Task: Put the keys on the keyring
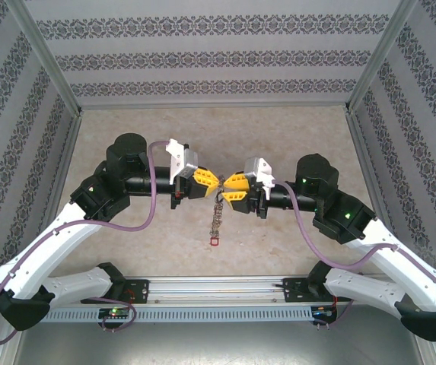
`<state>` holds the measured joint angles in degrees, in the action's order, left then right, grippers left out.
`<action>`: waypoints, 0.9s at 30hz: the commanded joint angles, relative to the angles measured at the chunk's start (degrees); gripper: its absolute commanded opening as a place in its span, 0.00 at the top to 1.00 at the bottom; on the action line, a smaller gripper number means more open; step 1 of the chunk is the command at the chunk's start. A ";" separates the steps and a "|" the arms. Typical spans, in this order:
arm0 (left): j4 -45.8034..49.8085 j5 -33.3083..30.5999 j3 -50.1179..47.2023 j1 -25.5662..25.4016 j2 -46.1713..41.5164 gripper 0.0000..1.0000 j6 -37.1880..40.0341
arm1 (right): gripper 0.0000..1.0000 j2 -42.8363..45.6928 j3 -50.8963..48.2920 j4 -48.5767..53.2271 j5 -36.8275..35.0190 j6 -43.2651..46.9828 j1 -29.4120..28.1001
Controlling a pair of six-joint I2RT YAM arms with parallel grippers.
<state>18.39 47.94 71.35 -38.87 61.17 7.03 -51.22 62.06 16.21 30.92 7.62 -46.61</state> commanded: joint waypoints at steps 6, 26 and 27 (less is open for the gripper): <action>-3.54 -2.71 -0.58 0.64 -1.41 1.00 1.54 | 0.71 -1.86 0.68 -2.94 0.37 -1.13 0.38; -14.71 -8.22 -4.59 0.63 -2.57 1.00 -5.69 | 0.93 -3.86 0.85 -3.80 -4.09 0.58 0.37; -16.12 -8.13 -5.22 0.64 -2.62 1.00 -6.56 | 0.93 -4.34 1.06 -4.36 -3.72 0.56 0.37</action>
<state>12.97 41.65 67.20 -38.50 59.81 4.56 -54.72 62.13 14.31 25.91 7.64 -46.22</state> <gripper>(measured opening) 0.046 0.074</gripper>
